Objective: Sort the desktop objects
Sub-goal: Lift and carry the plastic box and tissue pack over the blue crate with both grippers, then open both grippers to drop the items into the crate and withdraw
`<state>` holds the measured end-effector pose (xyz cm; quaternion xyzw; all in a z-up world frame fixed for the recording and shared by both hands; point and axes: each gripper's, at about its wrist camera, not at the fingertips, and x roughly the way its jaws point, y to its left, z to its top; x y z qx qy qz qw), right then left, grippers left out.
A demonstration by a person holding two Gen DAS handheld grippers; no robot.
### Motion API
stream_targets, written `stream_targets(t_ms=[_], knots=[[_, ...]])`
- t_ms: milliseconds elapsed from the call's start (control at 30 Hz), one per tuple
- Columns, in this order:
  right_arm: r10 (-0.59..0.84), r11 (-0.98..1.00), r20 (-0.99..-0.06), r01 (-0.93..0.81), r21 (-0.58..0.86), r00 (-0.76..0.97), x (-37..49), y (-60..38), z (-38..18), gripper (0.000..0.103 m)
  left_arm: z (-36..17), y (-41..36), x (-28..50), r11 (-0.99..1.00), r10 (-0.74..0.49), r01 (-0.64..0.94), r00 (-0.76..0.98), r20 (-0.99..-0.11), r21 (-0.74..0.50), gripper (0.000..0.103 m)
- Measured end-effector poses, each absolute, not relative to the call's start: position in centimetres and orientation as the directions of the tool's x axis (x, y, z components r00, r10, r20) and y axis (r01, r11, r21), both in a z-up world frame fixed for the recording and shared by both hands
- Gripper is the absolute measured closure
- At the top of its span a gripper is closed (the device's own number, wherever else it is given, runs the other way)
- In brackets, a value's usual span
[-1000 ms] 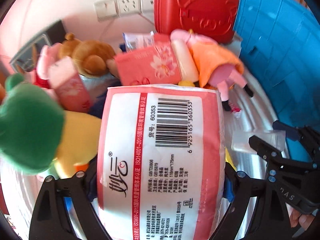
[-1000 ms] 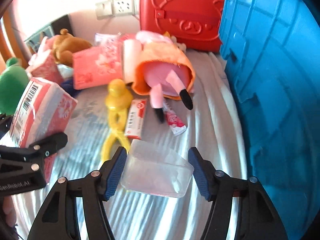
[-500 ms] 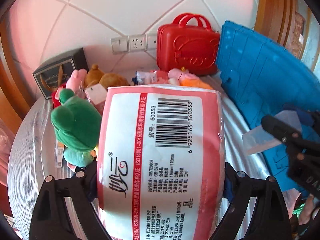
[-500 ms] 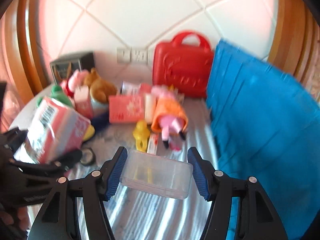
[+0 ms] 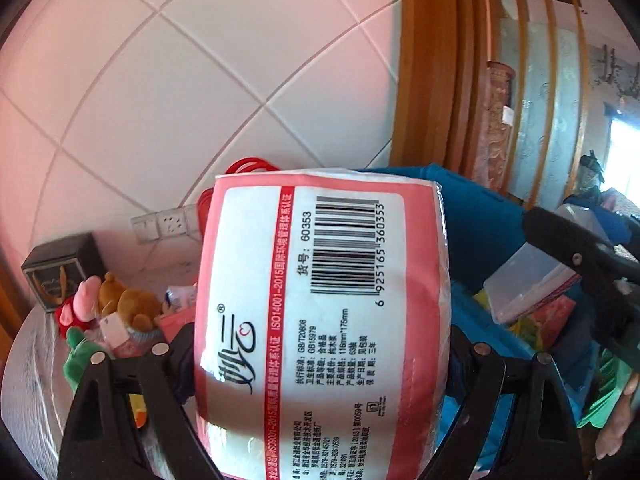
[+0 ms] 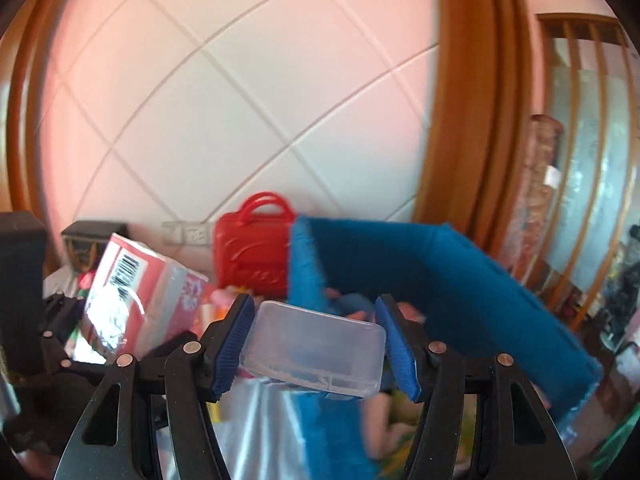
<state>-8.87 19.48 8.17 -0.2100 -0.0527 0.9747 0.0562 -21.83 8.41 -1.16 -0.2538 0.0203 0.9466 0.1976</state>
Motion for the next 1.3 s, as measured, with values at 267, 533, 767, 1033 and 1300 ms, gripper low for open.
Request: stream_targets(t_ms=[267, 533, 767, 1033, 1300], knots=[[0.222, -0.975, -0.417, -0.2, -0.096, -0.882, -7.2, 30.8, 8.1, 0.041, 0.6, 20.3, -21.0, -0.878, 0.422, -0.479, -0.756, -0.501, -0.017, 0.012], [0.276, -0.961, -0.442, -0.26, -0.099, -0.853, -6.6, 37.9, 7.9, 0.041, 0.3, 27.5, -20.2, -0.852, 0.424, -0.522, -0.717, -0.553, 0.024, 0.012], [0.295, -0.955, -0.477, -0.275, -0.112, -0.828, -7.5, 40.4, 6.1, 0.041, -1.2, 29.5, -20.1, -0.851, 0.369, -0.519, -0.7, -0.612, 0.081, 0.012], [0.305, -0.952, -0.479, -0.275, -0.133, -0.823, -7.6, 40.9, 5.1, 0.041, -1.4, 29.2, -20.0, -0.851, 0.369, -0.523, -0.663, -0.651, 0.051, 0.007], [0.308, -0.95, -0.479, -0.288, -0.118, -0.822, -7.2, 41.6, 5.0, 0.034, -0.6, 28.6, -18.6, -0.852, 0.385, -0.521, -0.684, -0.62, 0.045, 0.001]])
